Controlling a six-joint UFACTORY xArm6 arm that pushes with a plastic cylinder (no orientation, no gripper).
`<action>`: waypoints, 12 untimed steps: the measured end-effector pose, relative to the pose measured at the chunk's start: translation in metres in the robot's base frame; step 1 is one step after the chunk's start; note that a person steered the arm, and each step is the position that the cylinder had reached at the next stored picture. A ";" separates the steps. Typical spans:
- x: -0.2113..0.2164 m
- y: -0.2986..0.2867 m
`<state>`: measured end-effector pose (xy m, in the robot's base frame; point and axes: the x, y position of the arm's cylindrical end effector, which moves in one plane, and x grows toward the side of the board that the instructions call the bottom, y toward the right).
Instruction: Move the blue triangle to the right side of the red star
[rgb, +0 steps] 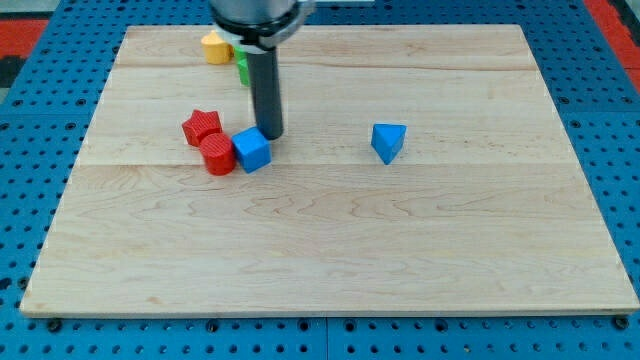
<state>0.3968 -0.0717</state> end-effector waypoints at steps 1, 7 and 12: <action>-0.034 0.059; 0.016 0.102; -0.047 0.013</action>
<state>0.3499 -0.0585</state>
